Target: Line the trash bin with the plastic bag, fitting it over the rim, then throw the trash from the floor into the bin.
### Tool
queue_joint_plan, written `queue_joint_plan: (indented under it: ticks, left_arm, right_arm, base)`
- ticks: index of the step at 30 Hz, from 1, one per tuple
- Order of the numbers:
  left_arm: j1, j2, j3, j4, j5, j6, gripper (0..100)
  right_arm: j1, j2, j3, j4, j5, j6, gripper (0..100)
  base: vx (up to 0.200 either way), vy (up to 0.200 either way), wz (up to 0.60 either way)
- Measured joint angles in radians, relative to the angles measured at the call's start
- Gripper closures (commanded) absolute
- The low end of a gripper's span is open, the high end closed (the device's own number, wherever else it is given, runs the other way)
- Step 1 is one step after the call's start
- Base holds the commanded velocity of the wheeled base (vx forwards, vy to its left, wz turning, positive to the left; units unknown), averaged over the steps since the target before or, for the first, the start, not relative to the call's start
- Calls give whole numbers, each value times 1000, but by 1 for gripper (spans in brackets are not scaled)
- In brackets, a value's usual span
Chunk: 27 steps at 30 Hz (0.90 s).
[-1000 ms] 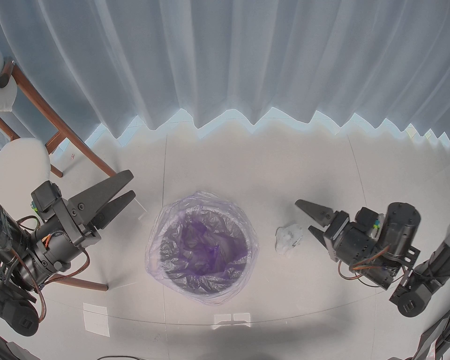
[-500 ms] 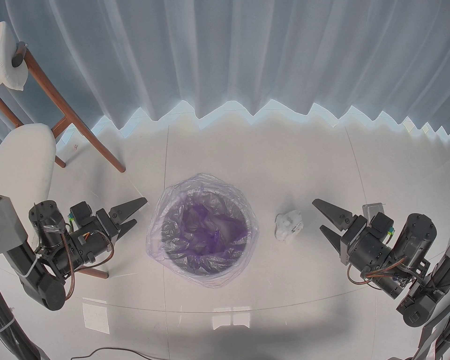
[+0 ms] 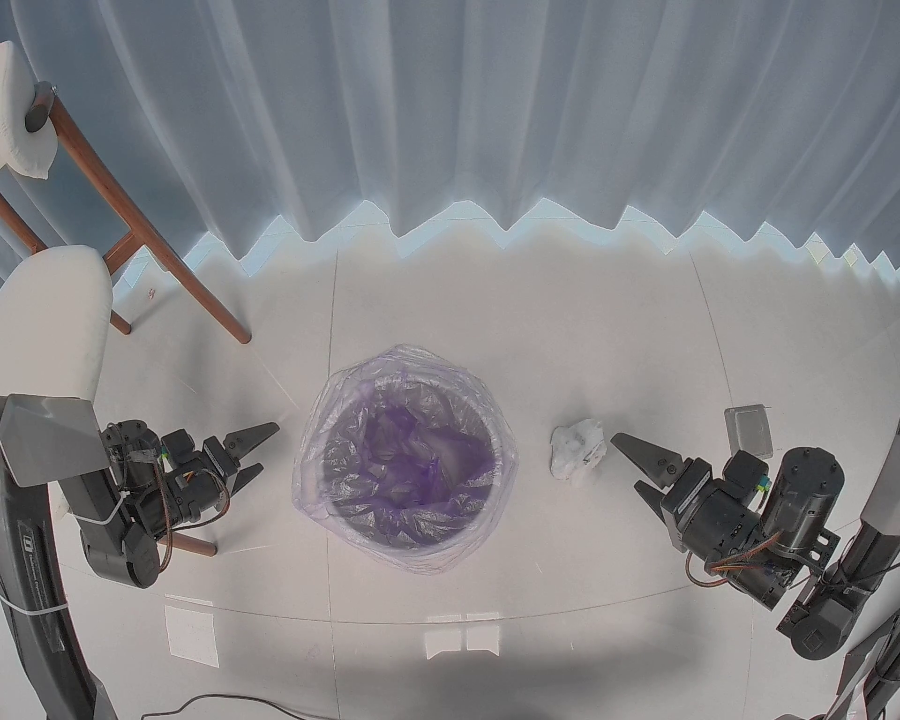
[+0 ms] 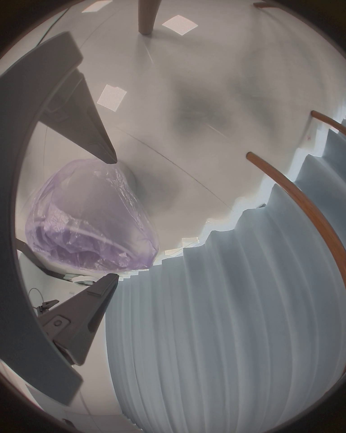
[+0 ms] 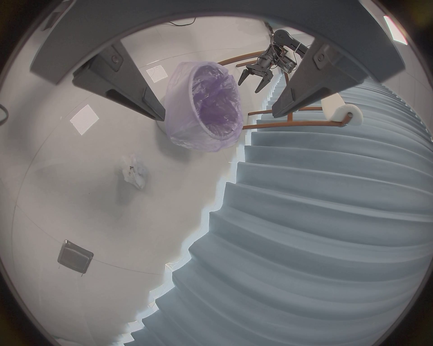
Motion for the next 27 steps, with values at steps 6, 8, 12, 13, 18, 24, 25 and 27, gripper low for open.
queue_joint_plan:
  ticks: [6, 8, 12, 13, 18, 24, 25, 27]
  left_arm:
    - [5, 46, -41, 0, -80, 1, 0]
    - [6, 53, -75, 0, -86, 1, 0]
    - [8, 66, -161, 0, -123, 0, 0]
    - [8, 71, -184, 1, -139, 0, 0]
    - [0, 89, -269, 1, -179, -5, 0]
    - [-24, 109, -353, 1, -221, 2, 0]
    - [-27, 110, -362, 1, -231, 2, 0]
    - [-30, 110, -372, 2, -243, 1, 0]
  right_arm:
    - [0, 22, 0, 0, -5, -1, 0]
    - [2, 27, 0, 0, -5, -1, 0]
    - [3, 38, 1, 0, -5, -1, 0]
    - [3, 41, 1, 0, -5, -1, 0]
    - [5, 58, 2, 0, -5, -1, 0]
    - [7, 67, 2, 0, -5, -1, 0]
    - [7, 68, 2, 0, -5, -1, 0]
    - [7, 71, 2, 0, -5, -1, 0]
  base:
    - [0, 0, 0]
    - [0, 0, 0]
    - [0, 0, 0]
    - [0, 0, 0]
    - [0, 0, 0]
    - [0, 0, 0]
    - [0, 0, 0]
    - [0, 0, 0]
